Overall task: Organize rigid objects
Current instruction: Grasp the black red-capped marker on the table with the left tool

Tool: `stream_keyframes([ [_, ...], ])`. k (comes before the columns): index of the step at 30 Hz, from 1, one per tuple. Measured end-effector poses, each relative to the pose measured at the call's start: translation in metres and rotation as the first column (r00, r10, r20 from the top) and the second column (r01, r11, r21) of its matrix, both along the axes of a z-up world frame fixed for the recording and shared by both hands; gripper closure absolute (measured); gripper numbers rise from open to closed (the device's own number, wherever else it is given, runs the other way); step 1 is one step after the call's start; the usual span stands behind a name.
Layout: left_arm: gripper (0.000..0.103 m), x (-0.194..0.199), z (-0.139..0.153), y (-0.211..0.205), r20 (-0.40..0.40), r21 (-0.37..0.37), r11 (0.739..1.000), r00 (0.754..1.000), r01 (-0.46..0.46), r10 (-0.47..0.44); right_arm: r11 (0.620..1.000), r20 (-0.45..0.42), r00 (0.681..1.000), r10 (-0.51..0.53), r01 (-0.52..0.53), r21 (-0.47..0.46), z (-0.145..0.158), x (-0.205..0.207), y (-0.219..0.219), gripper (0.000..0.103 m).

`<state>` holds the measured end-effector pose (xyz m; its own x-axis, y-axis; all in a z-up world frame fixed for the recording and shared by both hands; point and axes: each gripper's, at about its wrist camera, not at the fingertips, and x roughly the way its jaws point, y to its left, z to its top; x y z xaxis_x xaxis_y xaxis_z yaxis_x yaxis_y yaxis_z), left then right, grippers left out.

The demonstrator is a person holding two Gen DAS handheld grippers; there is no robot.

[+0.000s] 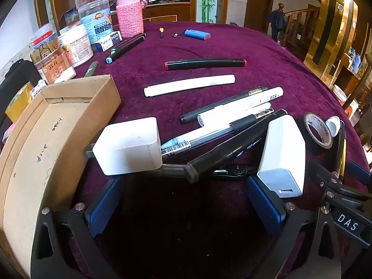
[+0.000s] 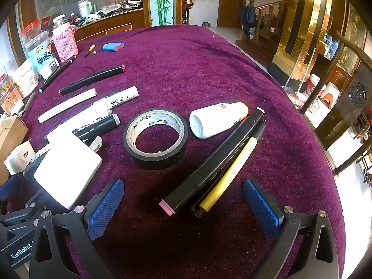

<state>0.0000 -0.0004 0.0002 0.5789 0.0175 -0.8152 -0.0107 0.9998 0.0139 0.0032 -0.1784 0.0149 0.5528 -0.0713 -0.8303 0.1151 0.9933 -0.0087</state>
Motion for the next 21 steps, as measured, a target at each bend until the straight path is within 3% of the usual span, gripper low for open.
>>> stream_keyframes([
  [13,0.000,-0.005,0.001,-0.002,-0.018,0.007,1.000,0.999,0.029,-0.028,1.000,-0.004,1.000,0.002,-0.002,-0.012,0.002,0.001,0.001,0.001],
  [17,0.001,-0.007,0.002,0.005,-0.024,-0.042,0.997,0.998,0.059,-0.060,0.997,-0.004,0.997,0.078,-0.078,0.004,0.001,0.002,-0.001,0.001],
  [21,0.001,-0.021,0.011,0.030,0.039,-0.182,0.982,0.998,0.051,-0.045,0.992,-0.043,0.992,0.122,-0.121,0.022,0.003,-0.001,-0.005,0.001],
])
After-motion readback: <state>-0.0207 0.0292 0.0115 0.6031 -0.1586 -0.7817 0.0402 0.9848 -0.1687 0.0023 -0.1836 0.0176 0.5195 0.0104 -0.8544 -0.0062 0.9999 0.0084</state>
